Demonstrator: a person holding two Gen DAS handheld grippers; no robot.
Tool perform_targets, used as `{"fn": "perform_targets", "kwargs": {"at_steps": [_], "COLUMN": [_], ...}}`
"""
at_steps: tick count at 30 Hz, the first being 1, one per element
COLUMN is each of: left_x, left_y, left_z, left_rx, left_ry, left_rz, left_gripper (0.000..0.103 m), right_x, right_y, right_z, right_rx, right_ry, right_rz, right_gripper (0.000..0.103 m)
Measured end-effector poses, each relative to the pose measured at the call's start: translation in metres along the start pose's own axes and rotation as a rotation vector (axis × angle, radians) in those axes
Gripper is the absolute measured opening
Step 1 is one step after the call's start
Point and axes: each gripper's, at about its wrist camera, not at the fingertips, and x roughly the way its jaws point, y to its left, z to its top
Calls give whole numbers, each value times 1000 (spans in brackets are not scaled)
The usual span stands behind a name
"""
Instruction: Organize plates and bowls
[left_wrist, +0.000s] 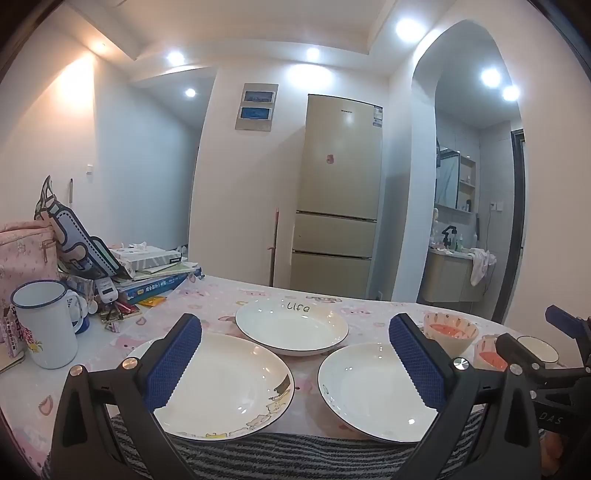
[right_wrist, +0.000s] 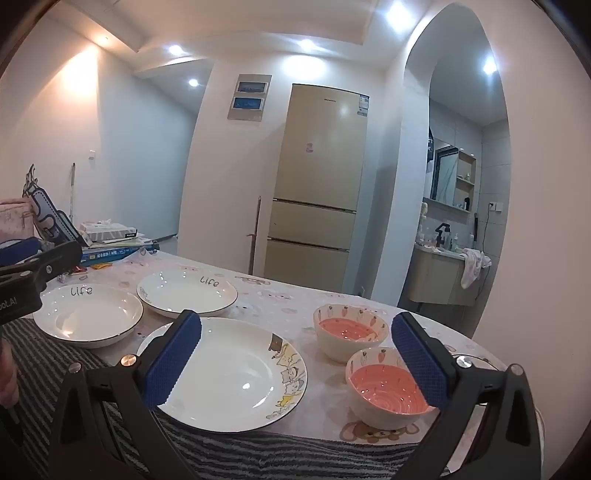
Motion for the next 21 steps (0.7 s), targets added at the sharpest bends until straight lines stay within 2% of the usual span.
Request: {"fn": "perform_targets", "kwargs": {"at_steps": [6,8,15,18,21], "left_x": [-1,-1,-4,-11,-14], "left_y": [-1,0,-5,-5,-7], "left_z": [0,0,8,6,4], "left_rx": [3,0,12,14,30], "left_ry": [-5,-11,-8,-35,-62], "left_rz": [-3,-14,-16,-60,-65], "left_gripper": [103,103,103,103,103], "right_x": [-3,4,5,6,4], "right_y": [-11,2,2,3,0], "right_z": [-5,-3,-3,-2,-3], "right_rx": [11,-28,-24,-21,-8], "right_ry": [10,29,21,27,19], "right_rz": [6,-7,-8,-14,-19], "right_gripper": [103,103,103,103,103]}}
